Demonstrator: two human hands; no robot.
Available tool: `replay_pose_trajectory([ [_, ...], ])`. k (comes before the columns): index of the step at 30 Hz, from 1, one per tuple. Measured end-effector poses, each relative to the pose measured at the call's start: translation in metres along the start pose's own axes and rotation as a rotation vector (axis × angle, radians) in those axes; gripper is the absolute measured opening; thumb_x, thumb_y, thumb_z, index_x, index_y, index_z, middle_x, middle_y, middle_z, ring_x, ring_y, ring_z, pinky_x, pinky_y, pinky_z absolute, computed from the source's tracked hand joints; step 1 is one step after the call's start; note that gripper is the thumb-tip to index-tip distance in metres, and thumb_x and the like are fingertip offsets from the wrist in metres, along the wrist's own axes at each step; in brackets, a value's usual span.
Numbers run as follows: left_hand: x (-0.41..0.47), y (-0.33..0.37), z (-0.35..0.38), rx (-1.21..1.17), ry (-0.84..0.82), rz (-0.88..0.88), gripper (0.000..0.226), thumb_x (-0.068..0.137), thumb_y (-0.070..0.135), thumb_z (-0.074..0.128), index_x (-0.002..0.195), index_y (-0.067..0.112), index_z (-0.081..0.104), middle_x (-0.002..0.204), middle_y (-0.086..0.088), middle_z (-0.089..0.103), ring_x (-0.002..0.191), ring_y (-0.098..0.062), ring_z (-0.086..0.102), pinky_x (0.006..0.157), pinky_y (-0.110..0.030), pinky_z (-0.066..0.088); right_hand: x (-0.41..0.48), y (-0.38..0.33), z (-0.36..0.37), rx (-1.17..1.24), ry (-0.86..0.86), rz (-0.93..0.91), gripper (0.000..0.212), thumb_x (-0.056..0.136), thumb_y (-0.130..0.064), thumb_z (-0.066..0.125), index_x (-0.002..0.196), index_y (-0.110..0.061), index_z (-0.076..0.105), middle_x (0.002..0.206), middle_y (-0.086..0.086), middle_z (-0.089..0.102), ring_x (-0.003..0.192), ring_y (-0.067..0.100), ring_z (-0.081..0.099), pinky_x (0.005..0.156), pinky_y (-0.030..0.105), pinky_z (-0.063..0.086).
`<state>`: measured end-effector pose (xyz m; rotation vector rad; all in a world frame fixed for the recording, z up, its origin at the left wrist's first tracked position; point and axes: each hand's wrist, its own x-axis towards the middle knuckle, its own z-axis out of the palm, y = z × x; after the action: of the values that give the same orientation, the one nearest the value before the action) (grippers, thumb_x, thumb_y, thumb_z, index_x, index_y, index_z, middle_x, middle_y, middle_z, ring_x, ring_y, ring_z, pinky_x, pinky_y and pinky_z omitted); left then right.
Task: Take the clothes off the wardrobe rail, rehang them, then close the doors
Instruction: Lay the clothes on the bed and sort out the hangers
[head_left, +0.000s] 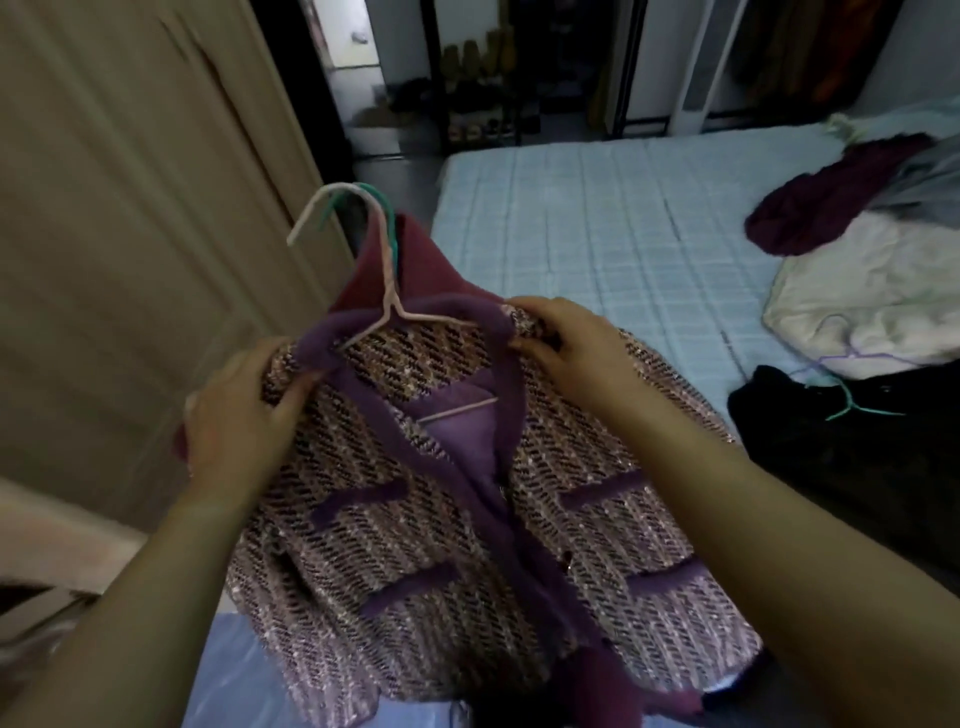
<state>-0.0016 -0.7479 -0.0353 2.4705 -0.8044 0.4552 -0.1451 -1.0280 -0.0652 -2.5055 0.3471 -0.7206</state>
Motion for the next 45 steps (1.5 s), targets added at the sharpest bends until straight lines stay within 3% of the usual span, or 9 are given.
replay_pose_trajectory([
  [4,-0.036,-0.014,-0.042,-0.035,0.040,0.011,0.055,0.081,0.059,0.042,0.118,0.021,0.058,0.112,-0.012,0.065,0.106,-0.033,0.059,0.083,-0.047,0.044,-0.026,-0.044,-0.019,-0.042,-0.001,-0.048,0.041,0.087,-0.043,0.057,0.126,-0.033,0.052,0.104,0.001,0.065,0.096,0.022,0.060,0.080,0.042,0.048],
  [12,-0.104,-0.040,-0.102,-0.198,0.040,0.032,0.049,0.083,0.048,0.047,0.121,0.019,0.059,0.113,-0.017,0.064,0.103,-0.039,0.058,0.079,-0.044,0.043,-0.111,-0.140,-0.036,-0.193,0.133,-0.020,0.045,0.084,-0.053,0.051,0.124,-0.033,0.056,0.094,-0.002,0.067,0.081,0.018,0.062,0.069,0.035,0.050],
  [16,-0.125,-0.050,-0.132,-0.305,0.014,0.094,0.052,0.083,0.057,0.043,0.120,0.024,0.058,0.111,-0.015,0.065,0.102,-0.038,0.059,0.080,-0.046,0.043,-0.156,-0.189,-0.048,-0.250,0.207,0.042,0.048,0.085,-0.058,0.046,0.125,-0.033,0.056,0.093,-0.003,0.066,0.081,0.017,0.061,0.068,0.035,0.050],
  [22,-0.131,-0.009,-0.155,-0.430,-0.041,0.279,0.059,0.079,0.065,0.040,0.116,0.024,0.060,0.109,-0.009,0.067,0.100,-0.032,0.061,0.084,-0.048,0.047,-0.232,-0.226,-0.091,-0.300,0.376,0.224,0.039,0.084,-0.048,0.060,0.121,-0.034,0.059,0.097,-0.004,0.067,0.081,0.009,0.057,0.061,0.016,0.028],
  [27,-0.129,0.039,-0.147,-0.514,-0.078,0.384,0.048,0.083,0.061,0.047,0.115,0.027,0.059,0.107,-0.007,0.068,0.097,-0.031,0.062,0.085,-0.051,0.047,-0.270,-0.228,-0.130,-0.335,0.484,0.296,0.043,0.082,-0.053,0.056,0.120,-0.033,0.060,0.106,-0.003,0.068,0.080,0.013,0.060,0.070,0.024,0.042],
  [31,-0.133,0.074,-0.116,-0.580,-0.139,0.393,0.044,0.083,0.058,0.050,0.111,0.025,0.060,0.103,-0.007,0.069,0.093,-0.031,0.062,0.079,-0.044,0.049,-0.279,-0.196,-0.150,-0.369,0.520,0.346,0.043,0.080,-0.051,0.057,0.119,-0.032,0.062,0.105,-0.001,0.068,0.079,0.015,0.061,0.073,0.024,0.043],
  [36,-0.129,0.115,-0.043,-0.559,-0.233,0.326,0.048,0.084,0.062,0.049,0.114,0.026,0.059,0.110,-0.004,0.068,0.101,-0.030,0.060,0.087,-0.049,0.046,-0.269,-0.117,-0.159,-0.420,0.422,0.413,0.042,0.082,-0.048,0.058,0.120,-0.032,0.061,0.098,0.003,0.068,0.081,0.020,0.061,0.071,0.031,0.047],
  [45,-0.078,0.228,0.175,-0.376,-0.437,0.156,0.038,0.087,0.056,0.051,0.119,0.036,0.056,0.107,0.008,0.065,0.103,-0.021,0.058,0.081,-0.037,0.033,-0.212,0.159,-0.154,-0.248,0.146,0.575,0.037,0.079,-0.031,0.069,0.115,-0.036,0.062,0.098,0.001,0.067,0.083,0.019,0.062,0.077,0.037,0.051],
])
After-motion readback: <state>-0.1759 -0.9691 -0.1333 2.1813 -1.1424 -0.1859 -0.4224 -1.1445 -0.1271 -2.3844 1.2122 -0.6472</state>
